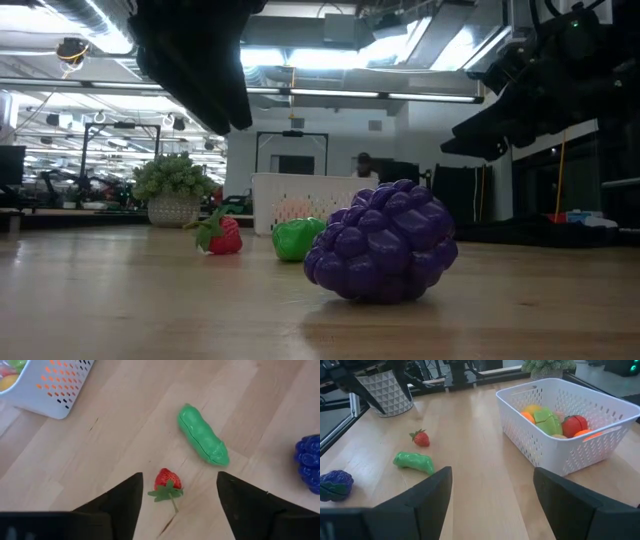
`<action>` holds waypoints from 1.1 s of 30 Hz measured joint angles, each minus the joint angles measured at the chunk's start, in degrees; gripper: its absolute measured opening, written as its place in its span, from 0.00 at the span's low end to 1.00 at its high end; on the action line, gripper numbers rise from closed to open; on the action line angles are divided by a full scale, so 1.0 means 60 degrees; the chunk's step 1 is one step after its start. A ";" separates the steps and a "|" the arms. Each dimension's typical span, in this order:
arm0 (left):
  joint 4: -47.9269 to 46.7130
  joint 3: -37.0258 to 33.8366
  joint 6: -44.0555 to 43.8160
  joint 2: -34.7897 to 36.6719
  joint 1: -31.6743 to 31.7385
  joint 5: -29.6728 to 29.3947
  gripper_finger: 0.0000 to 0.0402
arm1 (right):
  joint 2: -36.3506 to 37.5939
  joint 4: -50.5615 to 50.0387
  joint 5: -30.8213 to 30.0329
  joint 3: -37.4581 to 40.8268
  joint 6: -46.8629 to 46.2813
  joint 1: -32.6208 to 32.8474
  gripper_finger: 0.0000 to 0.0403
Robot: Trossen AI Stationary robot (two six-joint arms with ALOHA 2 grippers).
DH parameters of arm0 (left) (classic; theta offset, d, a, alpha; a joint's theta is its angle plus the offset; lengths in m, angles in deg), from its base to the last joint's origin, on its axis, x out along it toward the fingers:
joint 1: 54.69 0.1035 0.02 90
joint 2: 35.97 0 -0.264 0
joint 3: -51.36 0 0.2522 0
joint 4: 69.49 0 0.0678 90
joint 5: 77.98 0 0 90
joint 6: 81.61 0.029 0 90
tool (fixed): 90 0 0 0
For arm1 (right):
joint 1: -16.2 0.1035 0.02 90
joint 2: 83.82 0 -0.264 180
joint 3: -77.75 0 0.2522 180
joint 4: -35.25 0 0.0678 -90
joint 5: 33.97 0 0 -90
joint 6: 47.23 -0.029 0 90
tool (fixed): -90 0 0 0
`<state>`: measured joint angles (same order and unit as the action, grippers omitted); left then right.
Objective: Pick and placing Produce into tupperware
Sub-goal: Put the strawberry into the white bin
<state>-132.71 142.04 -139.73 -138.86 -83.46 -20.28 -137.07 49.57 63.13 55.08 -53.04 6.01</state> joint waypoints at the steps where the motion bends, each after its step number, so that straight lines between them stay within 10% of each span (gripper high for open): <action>1: 0.0000 0.0000 0.0003 0.0000 0.0000 -0.0003 0.62 | 0.0000 -0.0012 -0.0001 0.0000 -0.0005 0.0000 0.70; 33: 0.0296 -0.0007 -0.1538 -0.1272 0.0688 0.1052 0.65 | 0.0000 -0.0155 0.0090 0.0000 -0.0488 0.0000 0.70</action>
<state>-130.93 142.00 -148.96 -146.49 -79.34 -13.97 -137.07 48.64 63.67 55.08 -55.97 6.01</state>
